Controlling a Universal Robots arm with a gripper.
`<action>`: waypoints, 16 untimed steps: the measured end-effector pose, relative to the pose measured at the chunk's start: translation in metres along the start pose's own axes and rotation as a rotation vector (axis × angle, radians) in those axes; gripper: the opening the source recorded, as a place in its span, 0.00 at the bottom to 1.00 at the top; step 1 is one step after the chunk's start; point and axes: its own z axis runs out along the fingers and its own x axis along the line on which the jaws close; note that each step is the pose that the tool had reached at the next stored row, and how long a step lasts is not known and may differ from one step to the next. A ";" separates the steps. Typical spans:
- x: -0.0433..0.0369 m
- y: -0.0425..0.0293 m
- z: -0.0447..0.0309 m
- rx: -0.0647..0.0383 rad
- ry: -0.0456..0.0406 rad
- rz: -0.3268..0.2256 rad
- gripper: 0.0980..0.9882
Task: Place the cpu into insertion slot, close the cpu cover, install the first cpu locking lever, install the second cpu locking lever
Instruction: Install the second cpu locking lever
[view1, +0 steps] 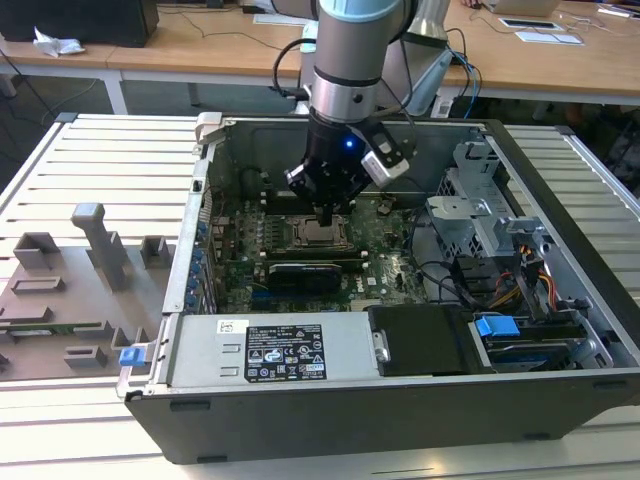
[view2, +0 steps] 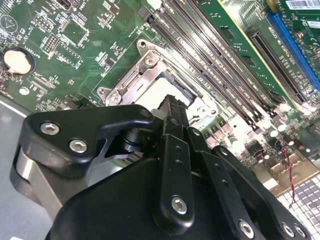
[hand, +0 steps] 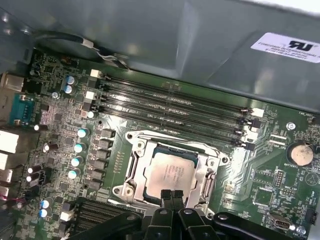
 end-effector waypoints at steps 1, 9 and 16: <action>0.0000 0.0000 -0.0009 0.000 0.0000 0.000 0.01; 0.0003 -0.0003 -0.0108 0.001 0.0003 0.000 0.01; 0.0003 -0.0003 -0.0113 0.001 0.0002 0.000 0.01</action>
